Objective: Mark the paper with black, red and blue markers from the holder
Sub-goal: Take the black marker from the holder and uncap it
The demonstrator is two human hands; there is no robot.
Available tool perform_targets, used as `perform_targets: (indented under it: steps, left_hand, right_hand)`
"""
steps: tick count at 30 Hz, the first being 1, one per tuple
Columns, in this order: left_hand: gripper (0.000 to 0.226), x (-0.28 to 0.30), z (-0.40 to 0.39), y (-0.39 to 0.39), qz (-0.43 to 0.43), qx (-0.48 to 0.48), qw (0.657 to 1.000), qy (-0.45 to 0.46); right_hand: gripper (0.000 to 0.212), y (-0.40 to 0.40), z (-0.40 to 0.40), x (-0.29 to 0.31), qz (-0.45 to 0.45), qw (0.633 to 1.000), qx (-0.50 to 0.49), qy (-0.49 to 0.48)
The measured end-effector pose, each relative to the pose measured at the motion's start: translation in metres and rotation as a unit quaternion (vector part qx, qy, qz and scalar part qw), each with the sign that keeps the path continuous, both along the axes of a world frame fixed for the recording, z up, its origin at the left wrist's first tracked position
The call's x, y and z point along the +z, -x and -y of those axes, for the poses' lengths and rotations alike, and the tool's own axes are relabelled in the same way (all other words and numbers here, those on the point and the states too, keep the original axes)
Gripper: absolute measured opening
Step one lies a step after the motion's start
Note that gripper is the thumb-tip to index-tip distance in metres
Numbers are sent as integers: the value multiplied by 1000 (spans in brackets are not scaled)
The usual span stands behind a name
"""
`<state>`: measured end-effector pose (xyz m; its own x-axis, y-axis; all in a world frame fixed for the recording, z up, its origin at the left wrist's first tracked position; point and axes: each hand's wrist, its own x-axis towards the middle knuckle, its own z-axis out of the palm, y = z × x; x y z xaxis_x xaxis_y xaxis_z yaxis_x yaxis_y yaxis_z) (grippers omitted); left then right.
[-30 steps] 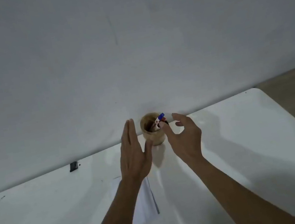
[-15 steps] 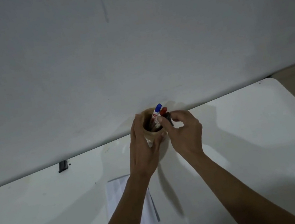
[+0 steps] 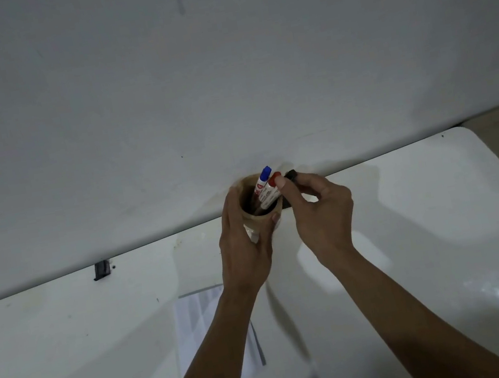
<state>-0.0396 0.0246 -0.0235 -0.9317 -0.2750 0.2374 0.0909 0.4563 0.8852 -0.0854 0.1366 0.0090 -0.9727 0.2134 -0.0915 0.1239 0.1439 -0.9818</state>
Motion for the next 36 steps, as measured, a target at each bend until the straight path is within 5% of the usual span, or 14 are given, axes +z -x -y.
perform_targets:
  steps: [15,24,29,36]
  left_hand:
    - [58,6,-1,-4,12,0,1000,-23]
    - [83,-6,14,-21,145,49,988,-8]
    - [53,16,37,-76,162,52,985,-3]
    - [26,38,76,-155,157,-80,981,77]
  right_hand:
    - [18,-4,-29,50,-60,978,-101,173]
    - [19,-45,-36,46,62,982,-61,166]
    - [22,-84,-26,21,141,981,113,77]
    - [8,-132,3,14,169,913,368,-45]
